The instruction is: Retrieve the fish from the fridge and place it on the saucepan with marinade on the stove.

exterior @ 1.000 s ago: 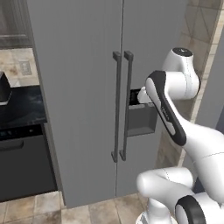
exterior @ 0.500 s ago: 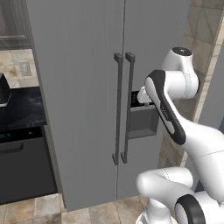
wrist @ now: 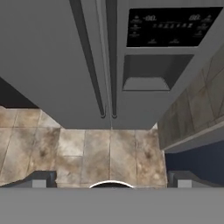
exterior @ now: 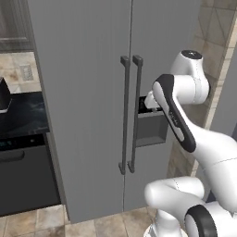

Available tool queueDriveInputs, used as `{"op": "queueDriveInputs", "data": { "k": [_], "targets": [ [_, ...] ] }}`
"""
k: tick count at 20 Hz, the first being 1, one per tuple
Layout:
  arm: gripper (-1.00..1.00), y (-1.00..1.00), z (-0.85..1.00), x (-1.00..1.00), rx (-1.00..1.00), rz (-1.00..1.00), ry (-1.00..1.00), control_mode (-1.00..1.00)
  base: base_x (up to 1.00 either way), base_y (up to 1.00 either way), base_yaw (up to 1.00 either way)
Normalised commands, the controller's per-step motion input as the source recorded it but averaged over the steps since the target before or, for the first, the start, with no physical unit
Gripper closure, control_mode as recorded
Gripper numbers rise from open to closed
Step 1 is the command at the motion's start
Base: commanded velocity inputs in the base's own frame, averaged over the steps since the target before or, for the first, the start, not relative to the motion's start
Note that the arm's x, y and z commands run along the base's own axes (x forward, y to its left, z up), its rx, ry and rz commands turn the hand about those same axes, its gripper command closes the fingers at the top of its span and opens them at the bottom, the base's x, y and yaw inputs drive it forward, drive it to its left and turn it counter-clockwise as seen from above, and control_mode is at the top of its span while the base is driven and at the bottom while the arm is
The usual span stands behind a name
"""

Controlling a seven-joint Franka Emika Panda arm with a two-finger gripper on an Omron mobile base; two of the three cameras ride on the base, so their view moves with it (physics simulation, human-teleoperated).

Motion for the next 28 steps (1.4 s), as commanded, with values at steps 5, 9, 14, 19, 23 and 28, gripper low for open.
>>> {"op": "queueDriveInputs", "data": {
  "k": [5,9,14,19,23,28],
  "targets": [
    [-1.0,0.46,-0.01,0.29,-0.05,0.0,-0.11,-1.0,0.0,0.0,0.0],
    [-1.0,0.54,0.0,0.29,-0.03,0.0,-0.11,-1.0,0.0,0.0,0.0],
    [-1.0,0.39,-0.08,0.22,0.0,0.0,-0.11,-1.0,0.0,0.0,0.0],
    [-1.0,0.42,-0.26,0.35,0.0,-0.03,-0.02,-1.0,0.0,0.0,0.0],
    [-1.0,0.09,-0.36,0.27,0.0,-0.03,0.0,-1.0,0.0,0.0,0.0],
    [-1.0,-0.07,-0.26,0.25,0.0,0.0,0.0,-1.0,0.0,0.0,0.0]
  ]
}}
